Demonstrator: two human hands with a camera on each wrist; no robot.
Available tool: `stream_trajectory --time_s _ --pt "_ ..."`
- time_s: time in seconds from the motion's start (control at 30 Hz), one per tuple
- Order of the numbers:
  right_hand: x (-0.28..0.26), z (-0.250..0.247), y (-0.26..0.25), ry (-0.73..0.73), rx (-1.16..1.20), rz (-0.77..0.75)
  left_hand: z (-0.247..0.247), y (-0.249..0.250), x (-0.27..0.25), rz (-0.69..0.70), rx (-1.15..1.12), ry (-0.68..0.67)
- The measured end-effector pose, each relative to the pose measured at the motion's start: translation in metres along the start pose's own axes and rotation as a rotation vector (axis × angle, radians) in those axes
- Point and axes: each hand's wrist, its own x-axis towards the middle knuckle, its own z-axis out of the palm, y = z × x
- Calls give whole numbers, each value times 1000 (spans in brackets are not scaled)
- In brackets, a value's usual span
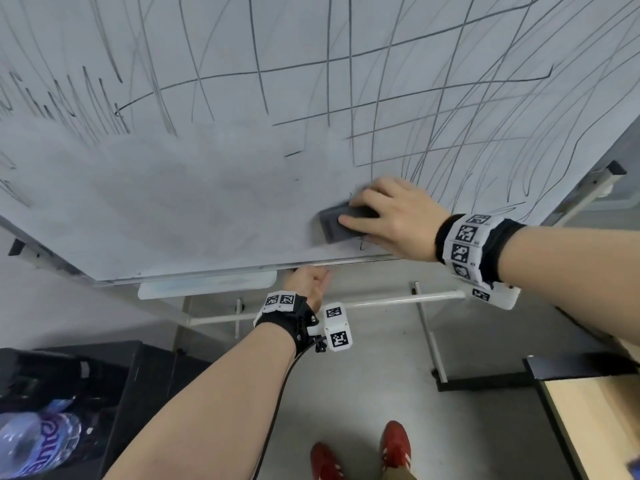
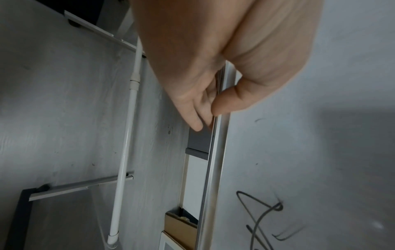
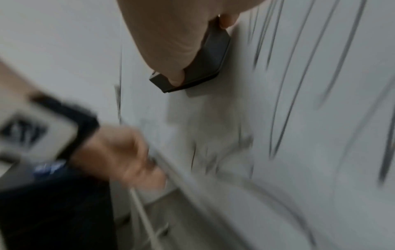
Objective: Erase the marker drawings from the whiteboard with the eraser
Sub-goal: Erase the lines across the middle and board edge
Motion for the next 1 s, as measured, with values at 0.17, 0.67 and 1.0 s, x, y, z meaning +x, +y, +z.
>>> stream_trajectory --time_s 0.17,0.67,1.0 --pt "31 -62 32 256 -56 85 4 0 3 -58 109 -38" --pt "-78 61 -5 -180 16 59 -4 -4 24 77 113 30" --pt "-17 -59 45 239 -38 195 19 -14 -8 -117 124 -98"
